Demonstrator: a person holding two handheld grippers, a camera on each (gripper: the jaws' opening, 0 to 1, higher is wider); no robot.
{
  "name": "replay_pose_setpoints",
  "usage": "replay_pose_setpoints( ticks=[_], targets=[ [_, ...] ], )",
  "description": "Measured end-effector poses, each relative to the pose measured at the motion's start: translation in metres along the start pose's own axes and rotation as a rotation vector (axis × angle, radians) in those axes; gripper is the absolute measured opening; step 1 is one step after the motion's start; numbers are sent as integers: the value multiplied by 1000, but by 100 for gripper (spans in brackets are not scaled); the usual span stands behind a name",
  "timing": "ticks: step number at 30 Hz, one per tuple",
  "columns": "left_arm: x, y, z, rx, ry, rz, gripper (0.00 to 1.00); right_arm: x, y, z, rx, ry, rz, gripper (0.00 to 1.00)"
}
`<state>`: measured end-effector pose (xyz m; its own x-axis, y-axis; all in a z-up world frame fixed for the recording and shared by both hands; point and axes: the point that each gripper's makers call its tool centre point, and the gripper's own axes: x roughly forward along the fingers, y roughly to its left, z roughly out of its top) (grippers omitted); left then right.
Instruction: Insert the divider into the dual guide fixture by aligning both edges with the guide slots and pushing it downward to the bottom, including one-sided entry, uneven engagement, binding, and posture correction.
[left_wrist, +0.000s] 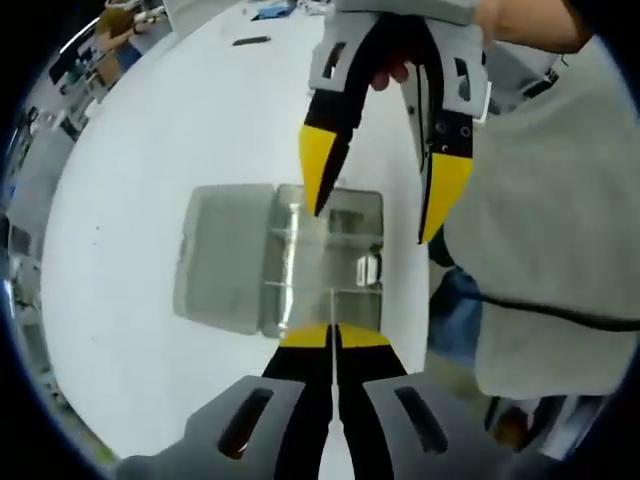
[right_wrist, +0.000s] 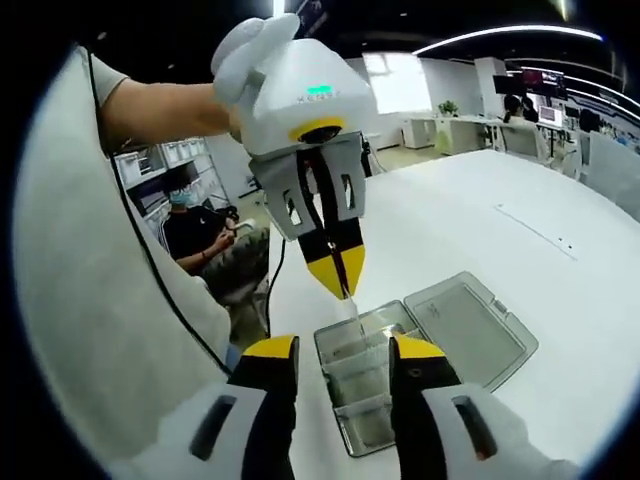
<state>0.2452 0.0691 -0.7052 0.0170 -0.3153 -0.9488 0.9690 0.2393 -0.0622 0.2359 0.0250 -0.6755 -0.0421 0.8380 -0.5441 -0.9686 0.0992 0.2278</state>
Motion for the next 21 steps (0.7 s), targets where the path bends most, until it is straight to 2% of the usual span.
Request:
replay_pose_setpoints(
  ticks=[21],
  targets=[
    [14, 3, -2, 12, 23, 12, 0, -1, 0, -5, 7, 6, 8, 37]
  ],
)
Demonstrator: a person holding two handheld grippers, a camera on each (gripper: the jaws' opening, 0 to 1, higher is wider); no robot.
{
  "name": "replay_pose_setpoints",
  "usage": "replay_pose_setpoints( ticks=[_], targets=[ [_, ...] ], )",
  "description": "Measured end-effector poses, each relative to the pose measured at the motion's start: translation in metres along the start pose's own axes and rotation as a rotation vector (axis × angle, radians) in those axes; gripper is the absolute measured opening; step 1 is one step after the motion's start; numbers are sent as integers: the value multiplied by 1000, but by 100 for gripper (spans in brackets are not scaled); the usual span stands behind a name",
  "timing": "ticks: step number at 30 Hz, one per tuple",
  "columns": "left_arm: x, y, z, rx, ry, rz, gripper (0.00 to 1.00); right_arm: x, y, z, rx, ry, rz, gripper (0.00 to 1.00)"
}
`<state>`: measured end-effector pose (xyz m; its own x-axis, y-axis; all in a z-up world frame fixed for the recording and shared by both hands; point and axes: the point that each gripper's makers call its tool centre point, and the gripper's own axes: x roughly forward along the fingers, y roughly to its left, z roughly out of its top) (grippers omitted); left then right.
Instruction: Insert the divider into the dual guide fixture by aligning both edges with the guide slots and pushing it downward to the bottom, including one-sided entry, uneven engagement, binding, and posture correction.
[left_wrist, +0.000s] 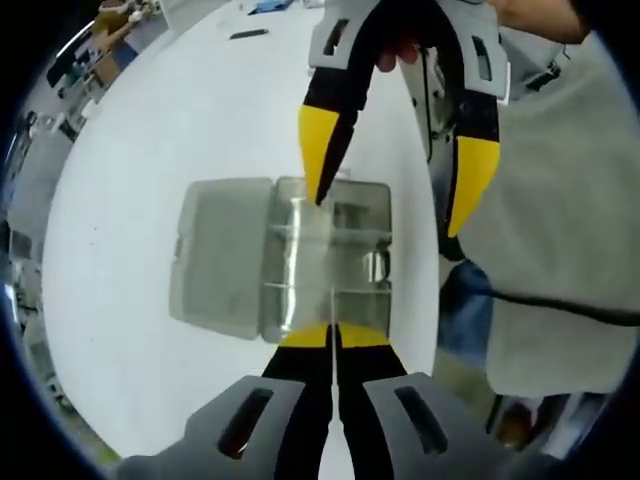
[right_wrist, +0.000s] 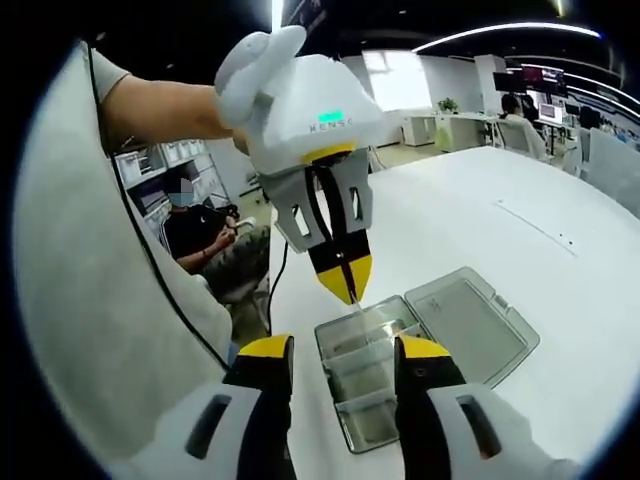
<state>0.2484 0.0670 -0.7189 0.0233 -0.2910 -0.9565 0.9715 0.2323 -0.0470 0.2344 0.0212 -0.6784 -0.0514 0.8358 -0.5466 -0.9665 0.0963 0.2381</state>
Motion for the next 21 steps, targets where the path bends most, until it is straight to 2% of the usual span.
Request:
replay_pose_setpoints(
  ticks=[21],
  targets=[
    [7, 3, -6, 15, 29, 14, 0, -5, -1, -5, 17, 0, -2, 36]
  ],
)
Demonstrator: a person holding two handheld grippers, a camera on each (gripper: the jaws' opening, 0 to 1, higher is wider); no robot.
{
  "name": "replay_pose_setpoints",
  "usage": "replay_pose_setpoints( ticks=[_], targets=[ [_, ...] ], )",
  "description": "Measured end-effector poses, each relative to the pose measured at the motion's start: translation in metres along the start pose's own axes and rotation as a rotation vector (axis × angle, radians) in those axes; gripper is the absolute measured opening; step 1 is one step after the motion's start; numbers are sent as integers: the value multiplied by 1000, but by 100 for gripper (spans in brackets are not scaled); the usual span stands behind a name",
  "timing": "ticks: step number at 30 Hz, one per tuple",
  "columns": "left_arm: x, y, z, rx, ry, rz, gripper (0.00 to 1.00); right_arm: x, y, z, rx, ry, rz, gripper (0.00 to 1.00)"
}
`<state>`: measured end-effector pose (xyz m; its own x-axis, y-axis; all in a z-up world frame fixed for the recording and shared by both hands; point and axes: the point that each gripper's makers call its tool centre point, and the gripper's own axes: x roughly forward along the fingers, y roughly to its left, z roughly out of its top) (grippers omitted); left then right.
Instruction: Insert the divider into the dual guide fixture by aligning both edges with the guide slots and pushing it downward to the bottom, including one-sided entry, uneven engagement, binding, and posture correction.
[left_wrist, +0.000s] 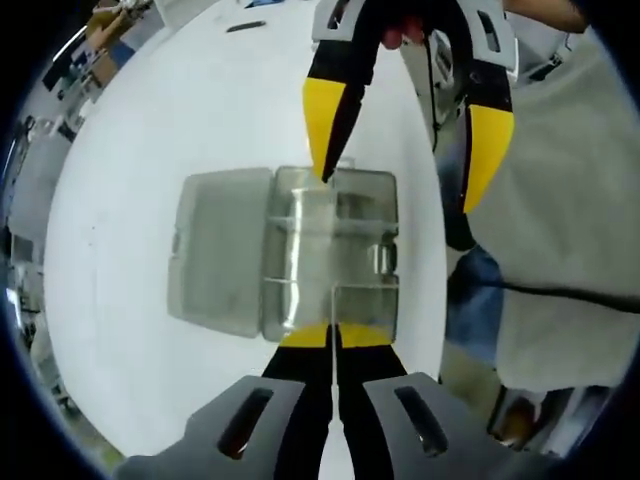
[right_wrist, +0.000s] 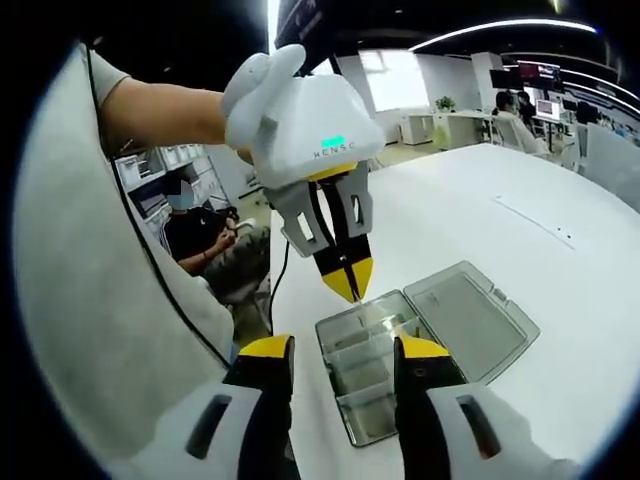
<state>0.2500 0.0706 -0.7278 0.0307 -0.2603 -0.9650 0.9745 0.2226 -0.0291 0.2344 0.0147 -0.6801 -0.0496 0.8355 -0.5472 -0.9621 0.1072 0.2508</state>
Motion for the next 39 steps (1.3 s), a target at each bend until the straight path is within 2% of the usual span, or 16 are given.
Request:
replay_pose_setpoints(
  ticks=[16, 39],
  targets=[
    [-2, -1, 2, 12, -4, 2, 0, 0, 0, 1, 6, -1, 1, 36],
    [8, -1, 0, 51, -13, -3, 0, -1, 0, -3, 16, 2, -2, 35]
  ],
)
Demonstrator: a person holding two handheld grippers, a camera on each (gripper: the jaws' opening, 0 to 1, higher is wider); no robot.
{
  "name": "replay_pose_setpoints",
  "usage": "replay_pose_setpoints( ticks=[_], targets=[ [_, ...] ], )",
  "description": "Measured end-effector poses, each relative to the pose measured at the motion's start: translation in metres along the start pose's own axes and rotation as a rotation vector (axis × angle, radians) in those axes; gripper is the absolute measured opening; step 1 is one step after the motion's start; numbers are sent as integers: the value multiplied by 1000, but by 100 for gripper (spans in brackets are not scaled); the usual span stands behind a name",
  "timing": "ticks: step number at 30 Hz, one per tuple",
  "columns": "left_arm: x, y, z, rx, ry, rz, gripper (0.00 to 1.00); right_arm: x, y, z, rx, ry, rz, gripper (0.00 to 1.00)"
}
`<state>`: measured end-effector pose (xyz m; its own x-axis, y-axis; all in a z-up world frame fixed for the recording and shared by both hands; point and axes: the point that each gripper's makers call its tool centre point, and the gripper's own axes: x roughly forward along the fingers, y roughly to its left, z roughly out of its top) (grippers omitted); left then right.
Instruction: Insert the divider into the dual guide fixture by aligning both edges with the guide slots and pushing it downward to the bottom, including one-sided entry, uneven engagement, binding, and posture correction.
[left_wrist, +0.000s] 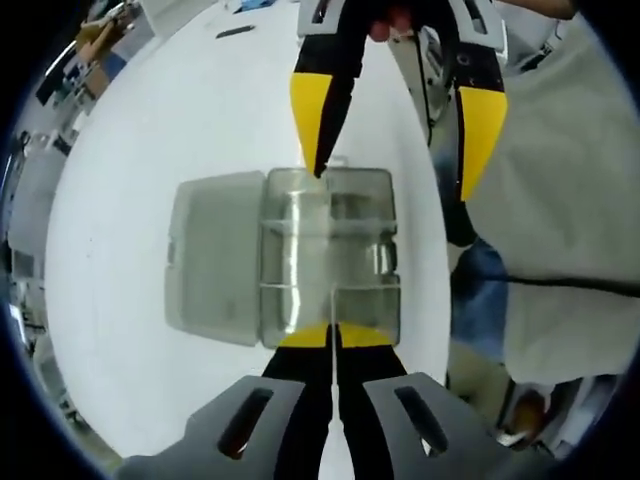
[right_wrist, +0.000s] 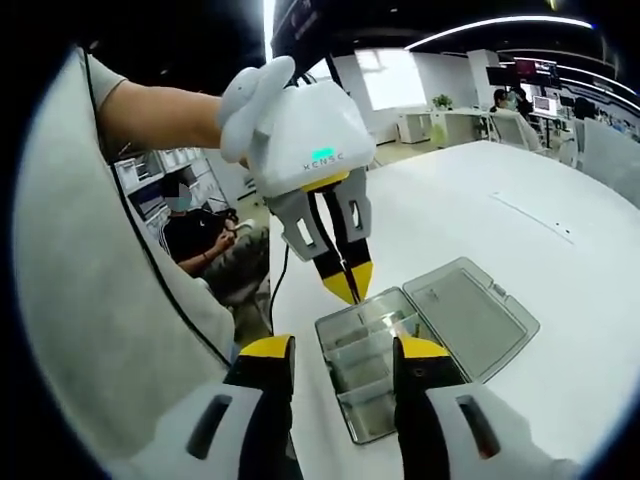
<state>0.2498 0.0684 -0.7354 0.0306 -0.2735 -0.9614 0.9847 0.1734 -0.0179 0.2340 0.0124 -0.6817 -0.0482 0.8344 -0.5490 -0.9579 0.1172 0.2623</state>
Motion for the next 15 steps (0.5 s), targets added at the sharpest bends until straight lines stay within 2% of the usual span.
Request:
replay_pose_setpoints(
  ticks=[15],
  targets=[
    [1, 1, 1, 11, 9, -29, 0, -1, 0, 1, -3, -2, -1, 35]
  ],
)
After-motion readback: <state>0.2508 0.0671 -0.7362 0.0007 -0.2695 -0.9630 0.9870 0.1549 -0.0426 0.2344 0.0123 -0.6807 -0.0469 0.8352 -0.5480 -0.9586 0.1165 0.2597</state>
